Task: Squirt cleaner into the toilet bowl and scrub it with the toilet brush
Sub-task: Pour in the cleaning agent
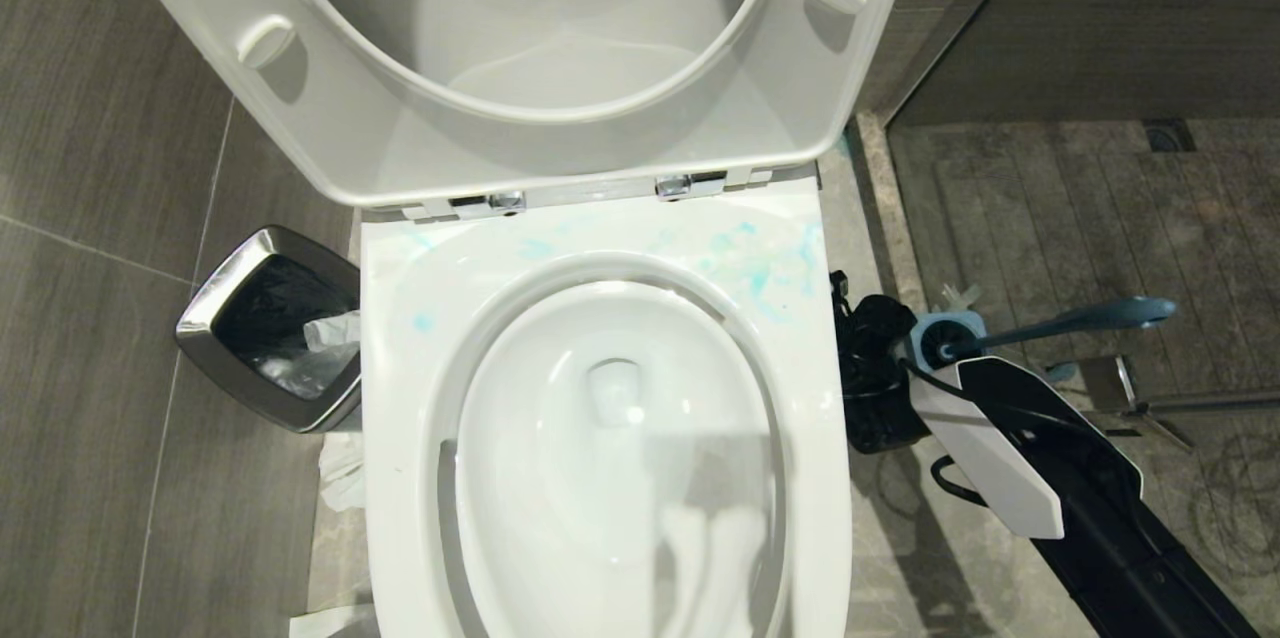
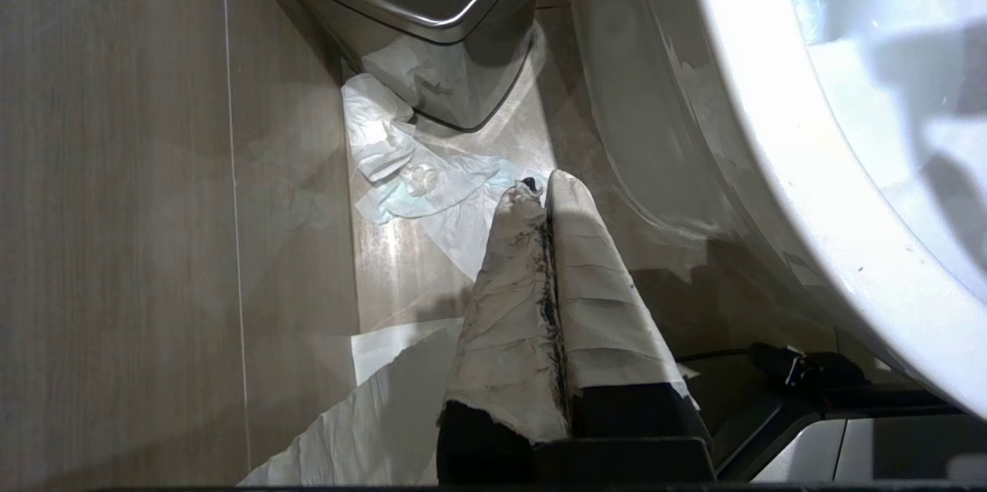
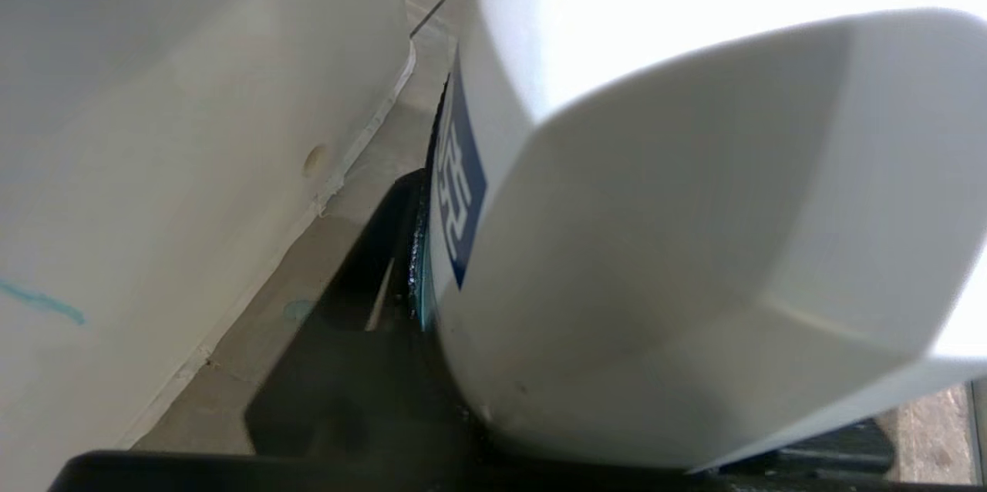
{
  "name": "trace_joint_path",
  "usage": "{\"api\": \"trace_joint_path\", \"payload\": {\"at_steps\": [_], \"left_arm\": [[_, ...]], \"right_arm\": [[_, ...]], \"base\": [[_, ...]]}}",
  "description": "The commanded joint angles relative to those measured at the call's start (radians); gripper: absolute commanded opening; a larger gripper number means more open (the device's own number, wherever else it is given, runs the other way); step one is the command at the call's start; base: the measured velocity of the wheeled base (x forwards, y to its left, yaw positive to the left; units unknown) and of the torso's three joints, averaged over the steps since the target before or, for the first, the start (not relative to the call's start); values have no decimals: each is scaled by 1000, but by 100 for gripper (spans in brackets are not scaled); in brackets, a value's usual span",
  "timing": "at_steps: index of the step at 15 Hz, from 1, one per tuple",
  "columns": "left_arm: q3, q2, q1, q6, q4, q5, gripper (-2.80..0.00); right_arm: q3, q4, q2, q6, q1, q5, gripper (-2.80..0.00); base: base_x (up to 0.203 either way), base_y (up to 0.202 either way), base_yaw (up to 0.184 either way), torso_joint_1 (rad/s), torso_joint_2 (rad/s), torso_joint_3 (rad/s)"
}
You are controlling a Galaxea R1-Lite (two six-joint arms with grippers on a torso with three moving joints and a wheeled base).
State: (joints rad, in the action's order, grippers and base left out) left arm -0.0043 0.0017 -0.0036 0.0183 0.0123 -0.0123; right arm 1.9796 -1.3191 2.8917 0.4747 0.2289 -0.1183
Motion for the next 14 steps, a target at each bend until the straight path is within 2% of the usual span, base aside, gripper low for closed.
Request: {"api": "trace_joint_path", "payload": {"at_steps": [1, 4, 7, 10, 14], "left_arm": [[0, 1, 0, 0, 0, 0, -280], [0, 1, -1, 0, 0, 0, -280], [0, 1, 0, 0, 0, 0, -280], [0, 1, 0, 0, 0, 0, -280], [0, 1, -1, 0, 0, 0, -280]], "right_arm": [[0, -9, -14, 2, 0, 4, -280], [-7, 5, -62, 0, 0, 14, -280], [-41, 13, -134, -1, -5, 78, -280], [-158, 12, -248, 3, -14, 106, -280], [-426, 7, -496, 0, -16, 128, -280]], "base": [[0, 0, 0, 0, 0, 0], [0, 0, 0, 0, 0, 0], [0, 0, 0, 0, 0, 0], [0, 0, 0, 0, 0, 0], [0, 0, 0, 0, 0, 0]]}}
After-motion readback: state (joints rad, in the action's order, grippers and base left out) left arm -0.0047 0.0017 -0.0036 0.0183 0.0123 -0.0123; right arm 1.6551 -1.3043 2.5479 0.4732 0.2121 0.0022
